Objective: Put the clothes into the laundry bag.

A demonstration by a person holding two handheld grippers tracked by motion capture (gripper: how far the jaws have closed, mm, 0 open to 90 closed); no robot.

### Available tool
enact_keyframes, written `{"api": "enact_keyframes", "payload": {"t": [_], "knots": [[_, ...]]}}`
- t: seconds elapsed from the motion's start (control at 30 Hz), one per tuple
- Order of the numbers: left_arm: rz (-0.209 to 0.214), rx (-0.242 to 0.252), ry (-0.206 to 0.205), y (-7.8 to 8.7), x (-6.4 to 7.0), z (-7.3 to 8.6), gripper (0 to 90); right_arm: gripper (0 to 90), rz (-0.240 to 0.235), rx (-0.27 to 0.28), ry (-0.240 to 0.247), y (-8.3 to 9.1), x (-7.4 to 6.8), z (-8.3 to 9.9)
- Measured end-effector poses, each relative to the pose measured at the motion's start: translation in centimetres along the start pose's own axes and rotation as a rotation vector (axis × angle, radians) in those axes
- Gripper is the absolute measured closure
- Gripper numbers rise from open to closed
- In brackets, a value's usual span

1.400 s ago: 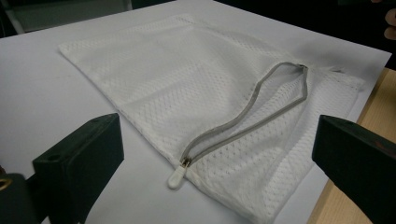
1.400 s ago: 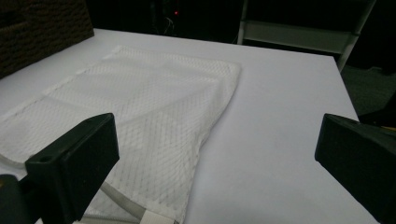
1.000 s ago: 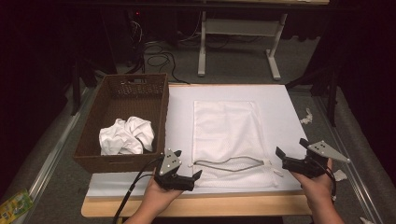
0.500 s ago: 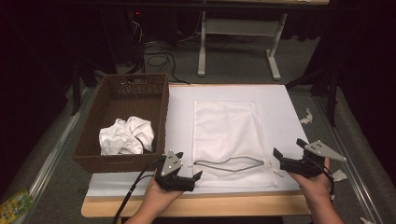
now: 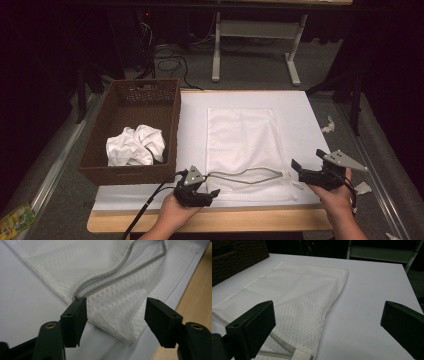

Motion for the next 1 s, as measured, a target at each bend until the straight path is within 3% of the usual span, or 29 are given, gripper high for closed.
{"api": "enact_keyframes", "payload": {"t": [0.1, 0.17, 0.2, 0.37, 0.43, 0.47, 0.5, 0.53, 0.57, 0.6, 0.63, 0.7, 0.73, 0.83, 0.93, 0.97, 1.0], "knots": [[-0.011, -0.028, -0.024, -0.4, 0.2, 0.5, 48.8, 0.4, 0.004, -0.001, -0.007, 0.0, 0.1, 0.1], [-0.017, -0.035, -0.02, -0.5, 0.2, 0.6, 52.7, 0.4, 0.005, -0.002, -0.009, 0.0, 0.2, 0.1], [-0.032, -0.031, -0.017, -0.5, 0.2, 0.7, 58.4, 0.4, 0.007, -0.001, -0.006, 0.0, 0.2, 0.1], [-0.03, -0.035, -0.018, -0.3, 0.0, 0.8, 81.4, 0.4, 0.003, 0.001, -0.001, 0.0, 0.1, 0.1], [-0.019, -0.041, -0.008, -0.2, -0.1, 0.8, 85.6, 0.4, -0.002, 0.001, -0.002, -0.1, 0.1, 0.1], [-0.038, -0.042, -0.018, -0.1, -0.3, 0.7, 88.6, 0.4, 0.001, 0.001, 0.001, -0.1, 0.2, 0.2], [-0.038, -0.042, -0.018, -0.1, -0.3, 0.7, 88.9, 0.4, 0.001, 0.001, 0.001, -0.1, 0.2, 0.2], [-0.105, -0.048, -0.049, 0.1, -0.6, 0.6, 89.0, 0.4, -0.003, 0.0, -0.009, -0.1, 0.1, 0.2], [-0.105, -0.048, -0.049, 0.1, -0.6, 0.6, 89.1, 0.4, -0.003, 0.0, -0.009, -0.1, 0.1, 0.2], [-0.174, -0.035, -0.043, 0.4, -1.4, 0.5, 89.0, 0.4, -0.002, 0.005, -0.002, 0.0, 0.2, 0.2], [-0.174, -0.035, -0.043, 0.4, -1.4, 0.5, 89.0, 0.4, -0.002, 0.005, -0.002, 0.0, 0.2, 0.2], [-0.234, -0.028, -0.017, 0.8, -2.2, 0.5, 89.0, 0.4, -0.002, 0.004, -0.005, 0.0, 0.2, 0.2], [-0.296, -0.029, -0.013, 1.3, -3.0, 0.7, 88.5, 0.4, -0.001, 0.002, -0.005, -0.1, 0.2, 0.2], [-0.312, -0.02, 0.004, 1.5, -3.5, 0.9, 87.3, 0.5, -0.004, -0.002, -0.003, -0.1, 0.2, 0.2], [-0.288, 0.007, 0.005, 1.7, -3.3, 0.9, 83.8, 0.4, -0.007, -0.002, -0.004, -0.2, 0.2, 0.2], [-0.27, 0.031, 0.001, 1.7, -3.0, 0.7, 79.2, 0.4, -0.01, -0.003, -0.003, -0.2, 0.1, 0.2], [-0.218, 0.077, -0.013, 2.0, -2.3, 0.1, 65.6, 0.5, -0.008, -0.008, 0.002, -0.3, 0.1, 0.3]]}}
Point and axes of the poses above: each handheld gripper's, and its own axes: y roughly backward along the jaws, z roughly out of its underside, x roughly to its right, the point moved 3 cm from there along -y, roughly forward along the jaws, and after that the axes turned 6 degrees about x, right-handed, at the moved point
